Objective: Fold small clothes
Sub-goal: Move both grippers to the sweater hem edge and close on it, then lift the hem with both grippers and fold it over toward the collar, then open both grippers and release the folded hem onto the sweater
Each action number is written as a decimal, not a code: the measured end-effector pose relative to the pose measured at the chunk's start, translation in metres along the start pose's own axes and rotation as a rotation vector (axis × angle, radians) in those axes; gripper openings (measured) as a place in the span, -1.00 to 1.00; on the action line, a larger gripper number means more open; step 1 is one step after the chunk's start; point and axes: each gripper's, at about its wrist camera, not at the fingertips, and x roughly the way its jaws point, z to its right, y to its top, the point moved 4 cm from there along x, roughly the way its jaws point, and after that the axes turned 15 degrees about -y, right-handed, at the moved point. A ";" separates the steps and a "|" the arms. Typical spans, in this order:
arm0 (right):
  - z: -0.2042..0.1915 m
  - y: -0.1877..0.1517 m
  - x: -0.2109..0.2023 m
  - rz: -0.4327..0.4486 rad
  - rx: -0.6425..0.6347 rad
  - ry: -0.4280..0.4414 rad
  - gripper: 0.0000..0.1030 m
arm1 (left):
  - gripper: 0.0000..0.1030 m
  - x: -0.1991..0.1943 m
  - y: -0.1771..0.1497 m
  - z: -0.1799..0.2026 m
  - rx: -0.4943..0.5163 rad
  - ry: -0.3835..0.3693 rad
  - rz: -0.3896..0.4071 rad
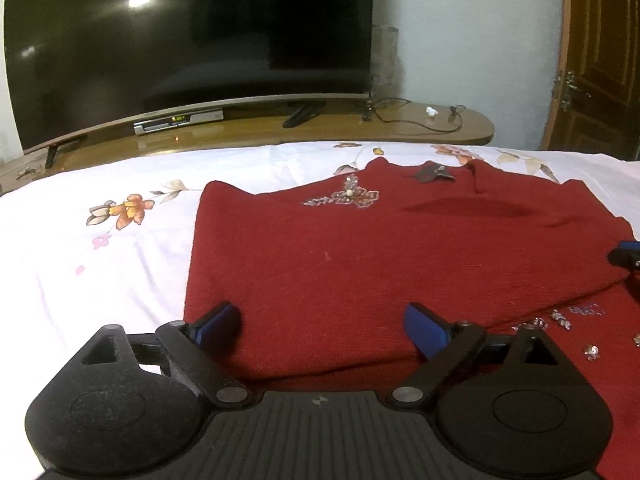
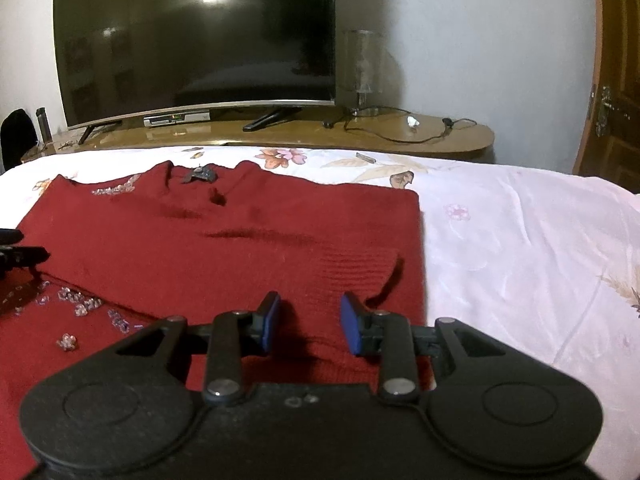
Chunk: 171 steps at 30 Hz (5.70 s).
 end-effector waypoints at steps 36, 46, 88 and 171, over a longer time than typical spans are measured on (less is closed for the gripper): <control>0.075 -0.194 -0.239 -0.437 0.702 0.374 -0.01 | 0.40 -0.249 -0.230 0.026 -0.699 -0.566 -0.012; 0.042 -0.185 -0.202 -0.472 0.806 0.446 -0.68 | -0.86 -0.209 -0.226 0.013 -0.805 -0.568 -0.003; 0.062 -0.028 -0.197 -0.040 0.467 0.303 -0.90 | -0.94 -0.201 -0.045 -0.027 -0.581 -0.533 0.268; 0.040 0.059 0.076 0.013 0.151 -0.028 -0.11 | -0.35 0.030 0.075 -0.075 -0.150 0.038 0.164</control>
